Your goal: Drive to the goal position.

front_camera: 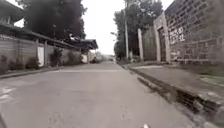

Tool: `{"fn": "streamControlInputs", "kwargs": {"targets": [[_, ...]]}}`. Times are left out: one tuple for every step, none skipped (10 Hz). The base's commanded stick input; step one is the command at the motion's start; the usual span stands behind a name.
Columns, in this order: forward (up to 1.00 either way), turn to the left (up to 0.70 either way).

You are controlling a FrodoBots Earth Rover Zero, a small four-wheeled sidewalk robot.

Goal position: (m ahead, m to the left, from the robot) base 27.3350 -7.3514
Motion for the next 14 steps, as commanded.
{"fn": "streamControlInputs", "kwargs": {"targets": [[1.0, -0.02], [1.0, -0.02], [1.0, -0.03], [1.0, -0.04], [1.0, -0.05], [1.0, -0.05], [1.0, -0.08], [1.0, -0.08], [1.0, -0.08], [1.0, -0.08], [1.0, -0.08], [1.0, -0.06], [1.0, -0.04], [1.0, -0.03]]}}
